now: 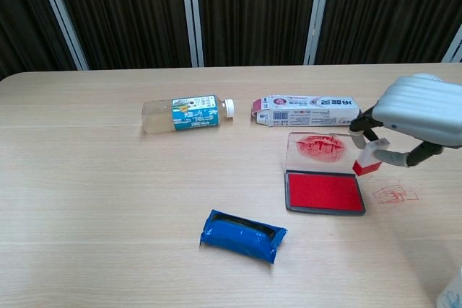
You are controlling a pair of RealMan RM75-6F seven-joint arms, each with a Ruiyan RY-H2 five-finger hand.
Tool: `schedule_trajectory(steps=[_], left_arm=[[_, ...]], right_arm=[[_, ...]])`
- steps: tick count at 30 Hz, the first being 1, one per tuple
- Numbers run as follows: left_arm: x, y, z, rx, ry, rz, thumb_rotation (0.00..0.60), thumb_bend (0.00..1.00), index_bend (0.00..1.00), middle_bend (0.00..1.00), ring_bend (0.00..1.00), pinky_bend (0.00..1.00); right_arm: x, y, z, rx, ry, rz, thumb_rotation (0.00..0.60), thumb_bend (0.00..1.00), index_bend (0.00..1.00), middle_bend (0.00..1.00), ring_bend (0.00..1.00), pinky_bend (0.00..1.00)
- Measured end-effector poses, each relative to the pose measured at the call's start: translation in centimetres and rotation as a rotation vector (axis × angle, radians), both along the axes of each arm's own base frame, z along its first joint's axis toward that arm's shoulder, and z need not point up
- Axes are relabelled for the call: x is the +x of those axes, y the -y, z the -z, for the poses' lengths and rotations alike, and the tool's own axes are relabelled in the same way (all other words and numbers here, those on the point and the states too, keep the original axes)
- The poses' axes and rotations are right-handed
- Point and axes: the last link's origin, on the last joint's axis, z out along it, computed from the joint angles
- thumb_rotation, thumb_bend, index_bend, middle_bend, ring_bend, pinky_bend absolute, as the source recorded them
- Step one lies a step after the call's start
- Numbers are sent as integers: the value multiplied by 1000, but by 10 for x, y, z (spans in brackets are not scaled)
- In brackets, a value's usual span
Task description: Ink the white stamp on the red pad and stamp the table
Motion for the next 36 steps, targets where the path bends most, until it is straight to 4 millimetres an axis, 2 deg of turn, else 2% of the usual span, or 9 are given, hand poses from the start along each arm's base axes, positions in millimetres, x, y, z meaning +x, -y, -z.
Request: schedule_trajectory(steps=[7, 11, 21, 31, 36], left_arm=[[2, 0, 3, -7, -4, 3, 600, 0, 0, 0, 0, 0], [2, 0, 4, -11, -6, 2, 600, 0, 0, 0, 0, 0], [0, 0, 4, -8, -10, -3, 600, 0, 0, 0, 0, 0], [1, 0, 5, -12, -10, -2, 600, 0, 0, 0, 0, 0], [1, 0, 6, -12, -11, 0, 600, 0, 0, 0, 0, 0]], right_arm=[[-39, -5, -4, -12, -58, 71, 600, 473, 545, 565, 774, 1000], [-51, -7, -4, -10, -52, 104, 600, 472, 537, 565, 774, 1000], [-55, -7, 0, 1, -37, 117, 600, 452, 522, 563, 774, 1000], [-57, -7, 1, 22, -30, 137, 600, 236, 457, 513, 774, 1000], [-57, -8, 1, 21, -25, 134, 600, 225, 439, 495, 774, 1000]])
